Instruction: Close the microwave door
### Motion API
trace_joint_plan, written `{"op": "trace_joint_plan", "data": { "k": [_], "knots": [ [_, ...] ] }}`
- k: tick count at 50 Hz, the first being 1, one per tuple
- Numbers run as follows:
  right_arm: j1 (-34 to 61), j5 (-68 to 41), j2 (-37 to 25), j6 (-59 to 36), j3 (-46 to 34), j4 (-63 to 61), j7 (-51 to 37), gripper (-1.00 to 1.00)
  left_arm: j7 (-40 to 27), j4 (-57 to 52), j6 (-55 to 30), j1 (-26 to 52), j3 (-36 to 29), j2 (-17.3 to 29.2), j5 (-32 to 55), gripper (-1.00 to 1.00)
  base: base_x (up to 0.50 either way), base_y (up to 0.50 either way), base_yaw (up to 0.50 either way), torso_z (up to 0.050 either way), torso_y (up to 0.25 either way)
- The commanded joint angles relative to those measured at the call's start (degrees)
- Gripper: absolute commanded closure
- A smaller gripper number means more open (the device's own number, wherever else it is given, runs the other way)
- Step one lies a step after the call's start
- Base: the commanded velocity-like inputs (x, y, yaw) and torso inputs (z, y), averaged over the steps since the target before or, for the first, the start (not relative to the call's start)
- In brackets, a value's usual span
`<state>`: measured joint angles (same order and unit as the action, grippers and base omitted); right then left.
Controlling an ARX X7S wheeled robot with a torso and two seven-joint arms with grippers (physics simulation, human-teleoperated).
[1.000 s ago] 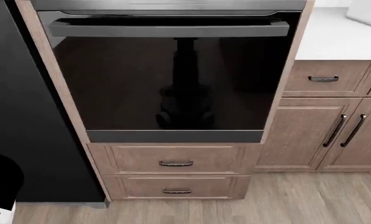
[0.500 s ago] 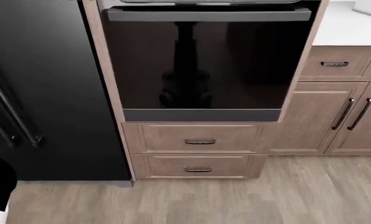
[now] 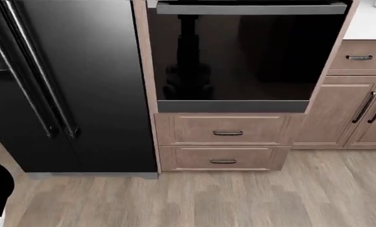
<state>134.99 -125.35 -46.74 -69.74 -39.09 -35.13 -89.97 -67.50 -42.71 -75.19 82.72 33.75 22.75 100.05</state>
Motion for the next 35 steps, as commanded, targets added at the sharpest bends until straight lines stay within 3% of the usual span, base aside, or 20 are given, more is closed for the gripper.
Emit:
{"op": "trace_joint_plan", "data": {
  "k": [1,35],
  "knots": [
    [-0.01,-0.15,0.53,-1.25,0.64,-0.49,0.00,-1.00,0.13,-0.14,0.83,-0.28,-0.42,0.44,-0.10,-1.00,0.00,0.50,0.00,0.000,0.000],
    [-0.01,-0.28,1.13,-1.77,1.13,-0.61,0.00,-1.00,0.30,-0.50,3.01,-1.16,-1.76,1.57,-0.01,-1.00,0.00,0.50,0.00,0.000,0.000]
  ]
}}
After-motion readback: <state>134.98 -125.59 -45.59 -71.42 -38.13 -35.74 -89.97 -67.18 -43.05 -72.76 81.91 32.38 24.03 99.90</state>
